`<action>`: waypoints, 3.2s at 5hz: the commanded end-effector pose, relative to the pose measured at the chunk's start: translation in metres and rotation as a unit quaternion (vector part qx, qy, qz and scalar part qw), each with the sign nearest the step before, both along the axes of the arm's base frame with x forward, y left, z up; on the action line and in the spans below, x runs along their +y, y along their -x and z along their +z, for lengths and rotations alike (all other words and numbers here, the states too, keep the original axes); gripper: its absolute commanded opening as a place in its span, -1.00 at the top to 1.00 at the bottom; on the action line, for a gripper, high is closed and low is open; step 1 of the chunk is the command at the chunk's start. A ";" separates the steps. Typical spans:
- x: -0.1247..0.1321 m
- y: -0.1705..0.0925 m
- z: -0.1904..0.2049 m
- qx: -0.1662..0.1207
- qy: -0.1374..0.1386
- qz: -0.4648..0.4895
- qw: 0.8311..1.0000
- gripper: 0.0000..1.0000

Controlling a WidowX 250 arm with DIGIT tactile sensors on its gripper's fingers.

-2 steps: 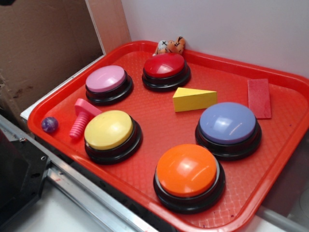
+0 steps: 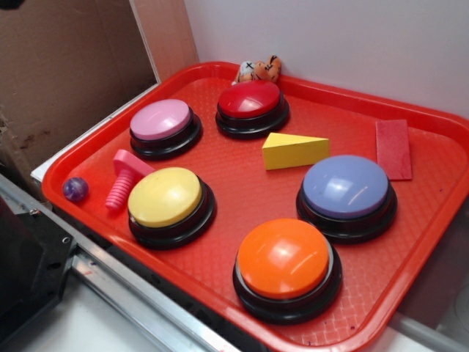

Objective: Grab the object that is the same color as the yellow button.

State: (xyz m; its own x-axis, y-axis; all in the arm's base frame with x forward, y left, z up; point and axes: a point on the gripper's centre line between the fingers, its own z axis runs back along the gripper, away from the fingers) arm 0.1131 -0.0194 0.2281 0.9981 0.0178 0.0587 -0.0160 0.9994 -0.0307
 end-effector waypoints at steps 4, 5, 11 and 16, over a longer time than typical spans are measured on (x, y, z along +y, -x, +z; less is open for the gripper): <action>-0.069 -0.119 -0.084 -0.113 -0.062 -0.461 0.878 -1.00; -0.077 -0.138 -0.109 -0.151 -0.026 -0.546 0.824 -1.00; -0.114 -0.165 -0.199 -0.139 0.017 -0.647 0.749 1.00; -0.089 -0.155 -0.100 -0.027 -0.034 -0.338 0.940 1.00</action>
